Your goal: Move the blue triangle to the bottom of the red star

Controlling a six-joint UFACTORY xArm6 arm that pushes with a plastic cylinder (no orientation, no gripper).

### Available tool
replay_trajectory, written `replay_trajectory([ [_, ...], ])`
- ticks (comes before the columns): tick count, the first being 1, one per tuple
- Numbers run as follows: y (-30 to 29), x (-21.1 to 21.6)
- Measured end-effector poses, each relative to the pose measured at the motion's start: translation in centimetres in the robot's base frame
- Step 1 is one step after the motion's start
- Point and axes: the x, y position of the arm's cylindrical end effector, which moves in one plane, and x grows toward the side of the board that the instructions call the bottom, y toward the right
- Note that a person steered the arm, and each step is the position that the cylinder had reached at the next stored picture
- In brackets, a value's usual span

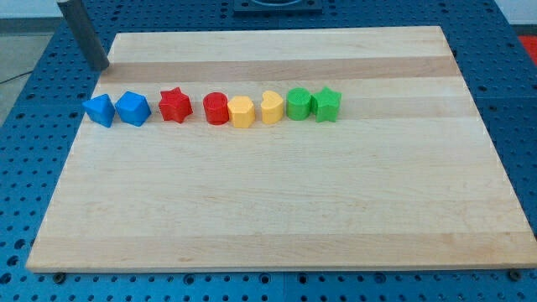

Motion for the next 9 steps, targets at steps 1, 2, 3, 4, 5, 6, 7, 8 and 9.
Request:
replay_trajectory([
  [1,0.0,0.3],
  [2,0.0,1.4],
  [3,0.0,2.3],
  [4,0.0,3.8],
  [5,0.0,7.3],
  [6,0.0,12.6],
  [7,1.5,16.1],
  [8,2.9,17.1],
  [9,0.0,17.7],
])
